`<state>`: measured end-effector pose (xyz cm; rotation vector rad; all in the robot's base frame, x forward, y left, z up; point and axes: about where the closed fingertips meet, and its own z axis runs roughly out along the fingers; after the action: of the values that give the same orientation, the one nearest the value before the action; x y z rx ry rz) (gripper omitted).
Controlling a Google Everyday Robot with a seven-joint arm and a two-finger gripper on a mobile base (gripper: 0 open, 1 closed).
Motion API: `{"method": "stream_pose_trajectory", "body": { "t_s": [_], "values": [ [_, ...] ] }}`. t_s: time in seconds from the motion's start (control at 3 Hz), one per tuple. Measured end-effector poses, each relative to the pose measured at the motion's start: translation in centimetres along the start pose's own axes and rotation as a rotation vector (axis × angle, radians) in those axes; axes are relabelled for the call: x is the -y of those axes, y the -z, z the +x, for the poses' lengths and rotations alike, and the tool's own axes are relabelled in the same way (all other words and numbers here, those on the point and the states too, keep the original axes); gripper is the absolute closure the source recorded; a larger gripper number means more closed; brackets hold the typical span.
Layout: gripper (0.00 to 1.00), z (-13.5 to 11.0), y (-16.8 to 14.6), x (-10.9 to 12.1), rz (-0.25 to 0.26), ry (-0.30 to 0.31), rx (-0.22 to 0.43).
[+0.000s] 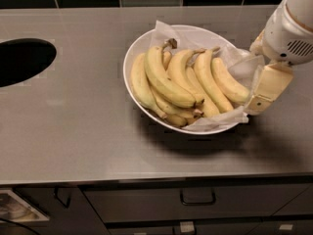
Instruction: Pick banana from white bowl
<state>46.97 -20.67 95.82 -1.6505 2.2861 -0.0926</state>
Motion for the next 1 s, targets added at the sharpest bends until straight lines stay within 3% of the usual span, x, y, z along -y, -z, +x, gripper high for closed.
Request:
{"method": "stream_pose_trajectory", "body": {
  "t_s": [0.67, 1.0],
  "values": [
    [0.38, -0.5, -0.1, 0.1, 0.056, -0.068, -0.036],
    [0.38, -1.3, 2.1, -0.7, 0.127, -0.073, -0.062]
  ]
}}
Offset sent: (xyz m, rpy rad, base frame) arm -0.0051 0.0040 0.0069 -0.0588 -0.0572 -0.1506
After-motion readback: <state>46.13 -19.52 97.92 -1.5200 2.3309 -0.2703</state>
